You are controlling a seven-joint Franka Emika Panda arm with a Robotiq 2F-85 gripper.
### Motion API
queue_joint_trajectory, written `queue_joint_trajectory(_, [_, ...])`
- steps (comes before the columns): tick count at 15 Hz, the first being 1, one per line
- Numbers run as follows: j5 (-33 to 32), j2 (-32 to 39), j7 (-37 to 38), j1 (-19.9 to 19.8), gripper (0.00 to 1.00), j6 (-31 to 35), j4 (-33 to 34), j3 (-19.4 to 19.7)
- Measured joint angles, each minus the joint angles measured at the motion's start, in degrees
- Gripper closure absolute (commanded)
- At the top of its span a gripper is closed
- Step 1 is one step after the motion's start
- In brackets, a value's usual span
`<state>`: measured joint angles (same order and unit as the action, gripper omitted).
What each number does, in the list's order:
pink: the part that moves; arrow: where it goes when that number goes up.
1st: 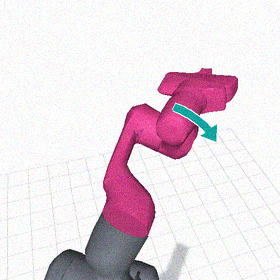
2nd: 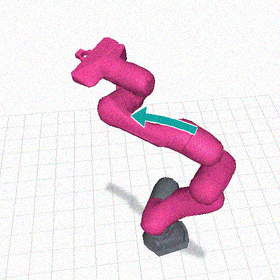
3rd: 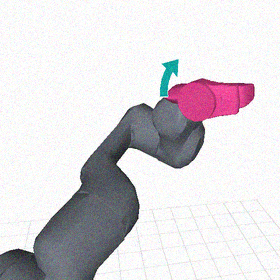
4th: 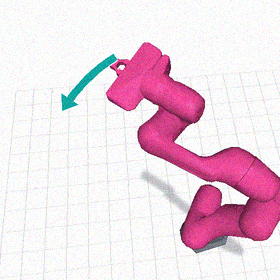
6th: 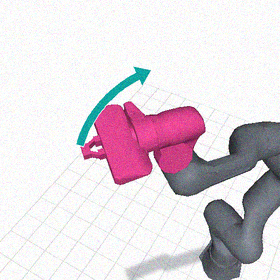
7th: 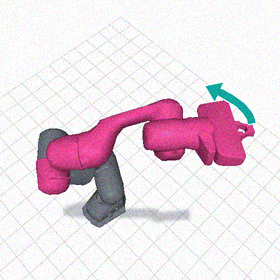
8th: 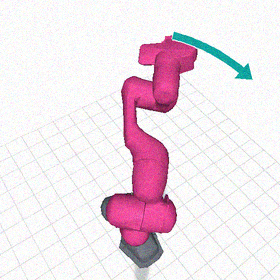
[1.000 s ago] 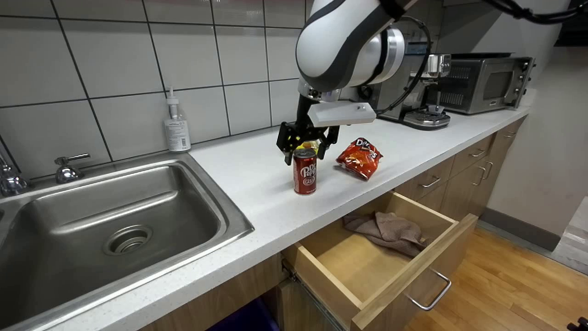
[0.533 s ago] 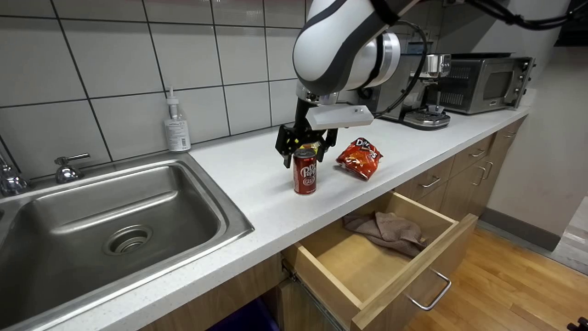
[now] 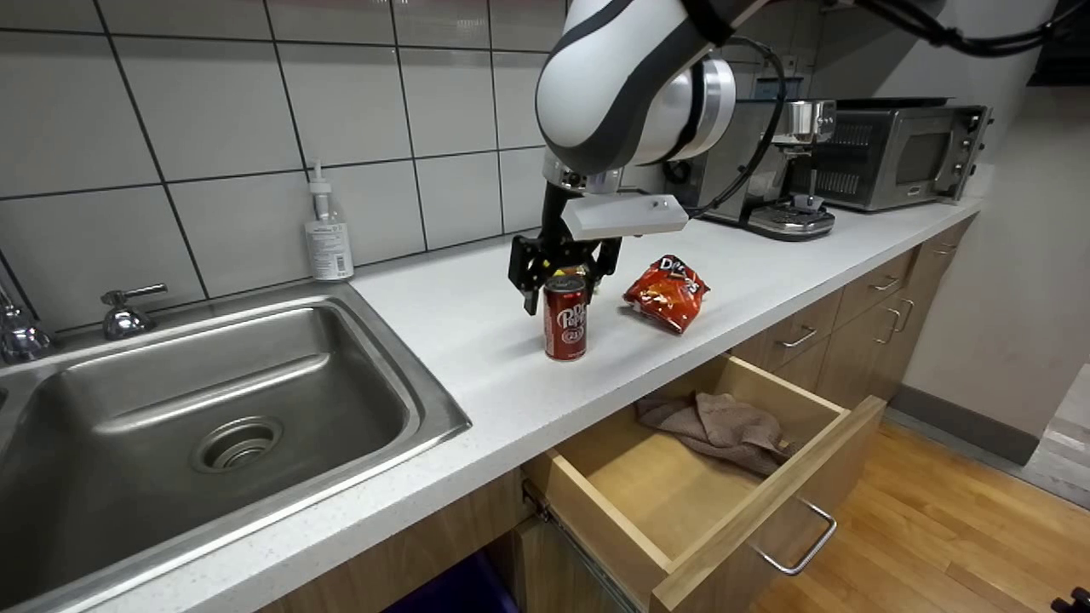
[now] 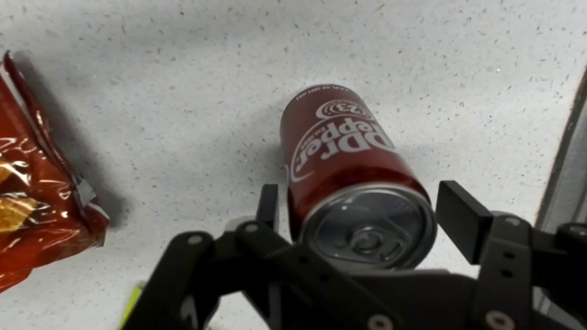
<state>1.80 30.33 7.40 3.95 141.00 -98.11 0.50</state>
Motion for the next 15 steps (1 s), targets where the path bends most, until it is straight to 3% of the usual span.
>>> queue_joint_trajectory(3, [0.0, 0.0, 0.0, 0.0, 0.61, 0.0, 0.0, 0.0])
queue_joint_trajectory(15, [0.0, -0.7, -0.3, 0.0, 0.61, 0.0, -0.8, -0.2])
